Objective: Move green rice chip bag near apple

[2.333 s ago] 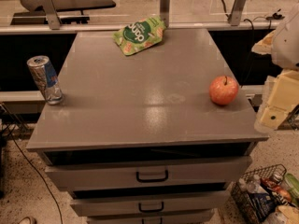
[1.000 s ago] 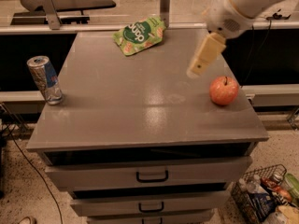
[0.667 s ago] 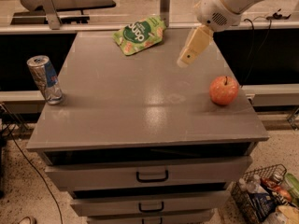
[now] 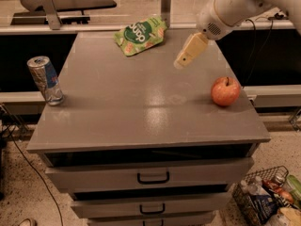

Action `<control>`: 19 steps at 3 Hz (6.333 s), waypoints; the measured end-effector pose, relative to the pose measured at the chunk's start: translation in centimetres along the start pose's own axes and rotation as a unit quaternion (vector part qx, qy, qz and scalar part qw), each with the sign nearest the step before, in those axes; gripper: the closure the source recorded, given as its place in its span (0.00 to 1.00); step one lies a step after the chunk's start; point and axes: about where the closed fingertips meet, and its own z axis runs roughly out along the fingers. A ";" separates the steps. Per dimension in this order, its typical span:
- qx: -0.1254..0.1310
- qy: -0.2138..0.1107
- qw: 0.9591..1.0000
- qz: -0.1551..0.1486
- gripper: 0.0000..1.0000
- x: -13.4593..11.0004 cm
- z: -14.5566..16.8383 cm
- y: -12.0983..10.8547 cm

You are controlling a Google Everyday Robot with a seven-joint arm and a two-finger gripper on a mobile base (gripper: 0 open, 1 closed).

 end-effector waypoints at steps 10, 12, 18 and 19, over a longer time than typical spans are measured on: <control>0.124 -0.196 0.951 0.205 0.00 -6.1 22.0 -16.6; 0.109 -0.201 0.952 0.206 0.41 -6.6 23.6 -16.3; 0.157 -0.074 0.983 0.053 1.00 -9.3 5.9 -10.8; 0.155 -0.056 0.984 0.063 1.00 -8.5 4.6 -8.5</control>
Offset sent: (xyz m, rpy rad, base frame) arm 0.1296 -0.0413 -0.0950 0.1945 -0.0750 -0.4500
